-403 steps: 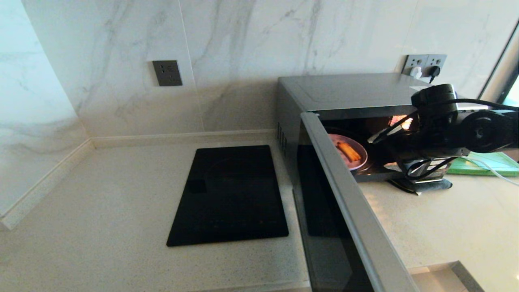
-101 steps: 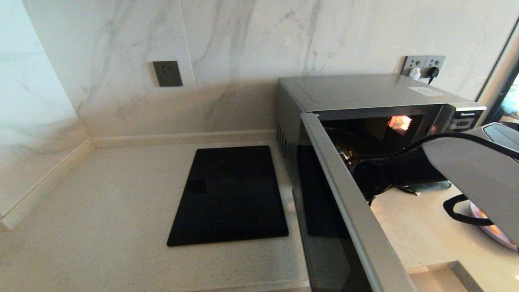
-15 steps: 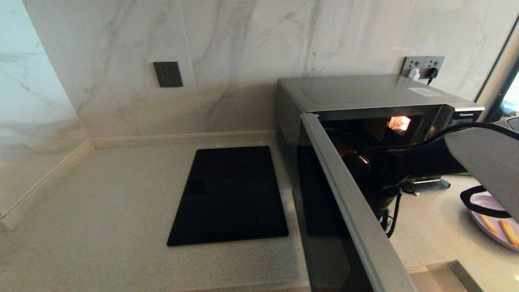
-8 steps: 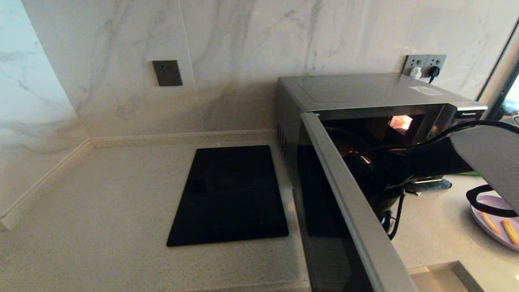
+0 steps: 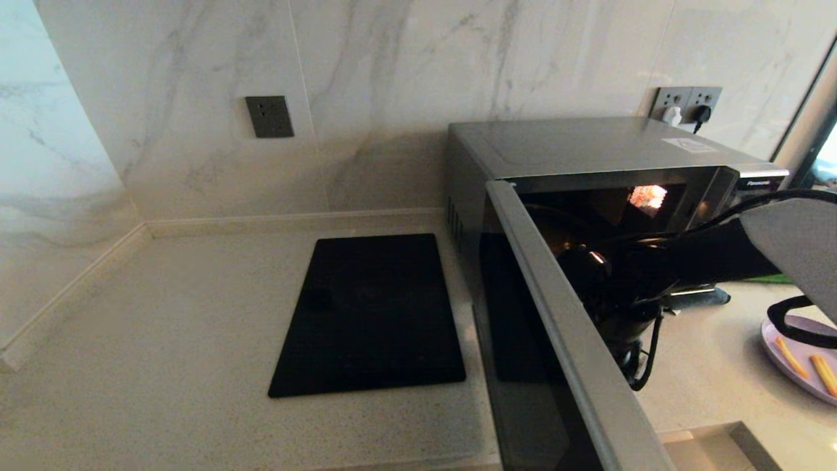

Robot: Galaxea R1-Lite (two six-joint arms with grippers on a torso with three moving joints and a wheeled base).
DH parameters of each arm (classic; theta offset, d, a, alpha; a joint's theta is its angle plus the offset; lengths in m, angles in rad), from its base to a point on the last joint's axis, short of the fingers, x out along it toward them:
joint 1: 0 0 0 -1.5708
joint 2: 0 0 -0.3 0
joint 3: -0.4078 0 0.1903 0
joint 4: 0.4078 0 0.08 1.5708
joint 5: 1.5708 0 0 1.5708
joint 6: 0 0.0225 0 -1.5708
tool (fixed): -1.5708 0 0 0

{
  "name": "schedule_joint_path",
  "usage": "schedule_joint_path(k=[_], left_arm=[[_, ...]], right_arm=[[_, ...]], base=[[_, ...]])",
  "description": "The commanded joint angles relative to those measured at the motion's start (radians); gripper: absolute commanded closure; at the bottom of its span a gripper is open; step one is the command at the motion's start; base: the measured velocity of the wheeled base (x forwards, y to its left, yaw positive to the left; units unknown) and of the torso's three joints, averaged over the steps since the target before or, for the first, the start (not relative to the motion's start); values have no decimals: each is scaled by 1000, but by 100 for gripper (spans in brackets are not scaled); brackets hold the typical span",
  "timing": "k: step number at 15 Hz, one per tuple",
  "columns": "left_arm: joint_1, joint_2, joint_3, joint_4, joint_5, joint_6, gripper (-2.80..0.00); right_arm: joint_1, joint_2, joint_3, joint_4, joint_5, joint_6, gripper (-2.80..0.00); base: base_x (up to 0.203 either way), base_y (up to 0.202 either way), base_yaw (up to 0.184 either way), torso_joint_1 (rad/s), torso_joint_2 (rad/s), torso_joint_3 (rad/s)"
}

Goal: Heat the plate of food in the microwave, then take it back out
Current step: Close the microwave oven

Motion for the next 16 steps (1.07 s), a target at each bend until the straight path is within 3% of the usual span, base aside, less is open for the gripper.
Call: schedule_joint_path(k=[1, 5, 8, 11, 16], left_arm=[[1, 2, 0, 0, 1, 0, 0], [1, 2, 0, 0, 1, 0, 0], [1, 0, 0, 0, 1, 0, 0], [1, 2, 0, 0, 1, 0, 0], [1, 2, 0, 0, 1, 0, 0]], right_arm=[[-18, -56, 3, 2, -7, -1, 0], [-57, -116, 6, 2, -39, -33, 0], [-123, -200, 16, -1, -56, -117, 0], [-260, -268, 25, -50, -90, -237, 0], [-534, -268, 25, -161, -58, -385, 0]], base=[[0, 0, 0, 0, 0, 0], [0, 0, 0, 0, 0, 0], [0, 0, 0, 0, 0, 0], [0, 0, 0, 0, 0, 0], [0, 0, 0, 0, 0, 0]])
